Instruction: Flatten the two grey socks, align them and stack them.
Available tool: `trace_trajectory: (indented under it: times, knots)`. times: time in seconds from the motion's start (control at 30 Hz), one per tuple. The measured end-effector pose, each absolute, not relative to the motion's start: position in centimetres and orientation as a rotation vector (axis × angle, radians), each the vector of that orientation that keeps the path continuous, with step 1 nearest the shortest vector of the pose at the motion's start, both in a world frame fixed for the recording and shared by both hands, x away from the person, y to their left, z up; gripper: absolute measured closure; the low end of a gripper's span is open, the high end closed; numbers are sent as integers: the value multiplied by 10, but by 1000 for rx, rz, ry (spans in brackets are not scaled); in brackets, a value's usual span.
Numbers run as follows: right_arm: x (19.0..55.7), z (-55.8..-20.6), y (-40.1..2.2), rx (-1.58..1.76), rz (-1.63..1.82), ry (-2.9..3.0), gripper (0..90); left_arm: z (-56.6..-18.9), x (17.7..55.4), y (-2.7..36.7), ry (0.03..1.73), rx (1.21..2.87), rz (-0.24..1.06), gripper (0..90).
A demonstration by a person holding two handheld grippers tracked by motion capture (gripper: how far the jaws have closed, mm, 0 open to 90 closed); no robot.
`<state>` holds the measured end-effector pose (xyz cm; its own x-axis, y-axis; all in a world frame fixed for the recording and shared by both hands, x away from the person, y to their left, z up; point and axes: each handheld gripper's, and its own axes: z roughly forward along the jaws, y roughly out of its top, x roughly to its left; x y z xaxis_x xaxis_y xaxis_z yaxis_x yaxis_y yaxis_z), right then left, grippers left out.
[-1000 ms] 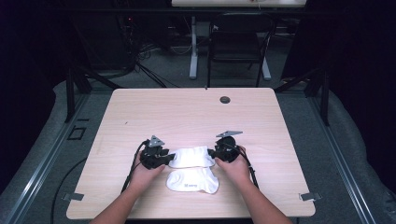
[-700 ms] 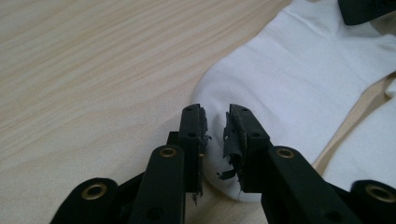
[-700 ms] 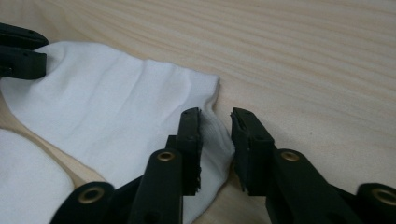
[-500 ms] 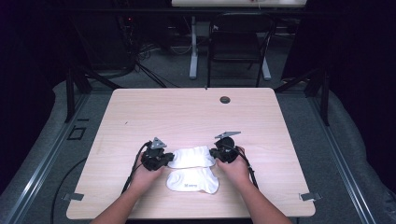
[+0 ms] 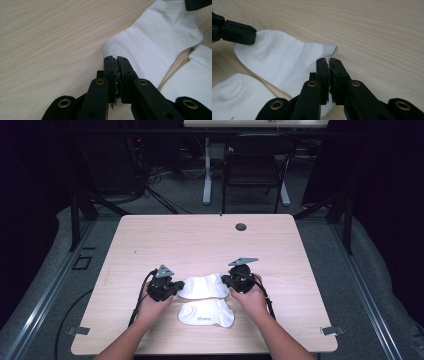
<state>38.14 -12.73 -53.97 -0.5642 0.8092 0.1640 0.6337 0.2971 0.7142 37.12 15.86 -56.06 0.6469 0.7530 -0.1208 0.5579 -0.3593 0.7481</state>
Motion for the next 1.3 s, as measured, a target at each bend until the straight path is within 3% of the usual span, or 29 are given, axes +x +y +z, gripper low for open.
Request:
trace_trajectory:
  times: [1.3]
  knots:
    - [334,-510,-133,1224,1200,2388,866,-539,327,165,944,2026,258,867]
